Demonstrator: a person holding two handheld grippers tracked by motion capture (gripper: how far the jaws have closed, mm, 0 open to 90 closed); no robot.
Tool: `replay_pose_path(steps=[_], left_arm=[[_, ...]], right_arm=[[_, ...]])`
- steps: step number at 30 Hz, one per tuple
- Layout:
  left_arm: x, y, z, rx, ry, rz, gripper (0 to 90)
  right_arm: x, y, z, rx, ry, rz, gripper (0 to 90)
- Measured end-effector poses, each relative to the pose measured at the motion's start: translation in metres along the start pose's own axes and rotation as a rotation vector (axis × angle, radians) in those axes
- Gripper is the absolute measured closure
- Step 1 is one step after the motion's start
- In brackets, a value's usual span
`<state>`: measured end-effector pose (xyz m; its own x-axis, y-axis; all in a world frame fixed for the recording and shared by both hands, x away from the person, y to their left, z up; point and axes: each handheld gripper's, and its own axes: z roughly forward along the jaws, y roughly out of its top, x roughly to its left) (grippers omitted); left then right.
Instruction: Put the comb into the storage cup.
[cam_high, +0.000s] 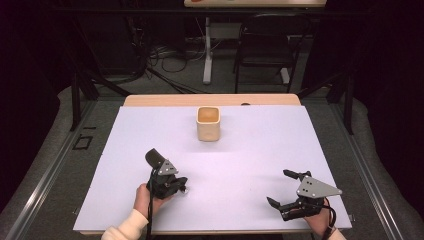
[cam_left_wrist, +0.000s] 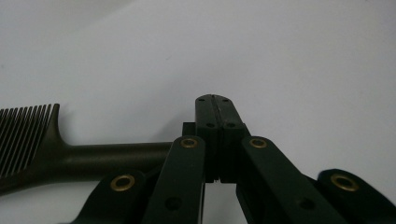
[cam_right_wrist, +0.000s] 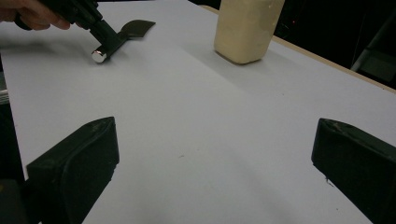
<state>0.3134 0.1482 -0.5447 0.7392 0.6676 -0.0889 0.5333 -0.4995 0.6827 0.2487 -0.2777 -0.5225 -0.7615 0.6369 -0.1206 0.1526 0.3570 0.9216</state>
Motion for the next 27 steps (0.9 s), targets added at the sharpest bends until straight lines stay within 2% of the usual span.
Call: replay_pose_path(steps=[14,27], left_arm=[[0.005,-0.011,-0.013,0.009,0.006,-0.023,90.0],[0.008,-0.015,-0.017,0.028,0.040,-0.028,90.0]], right_arm=[[0.000,0.000,0.000,0.005,-0.006,0.000,0.3],[-0.001,-0.001,0.000,0.005,-0.010,0.001,0.3]])
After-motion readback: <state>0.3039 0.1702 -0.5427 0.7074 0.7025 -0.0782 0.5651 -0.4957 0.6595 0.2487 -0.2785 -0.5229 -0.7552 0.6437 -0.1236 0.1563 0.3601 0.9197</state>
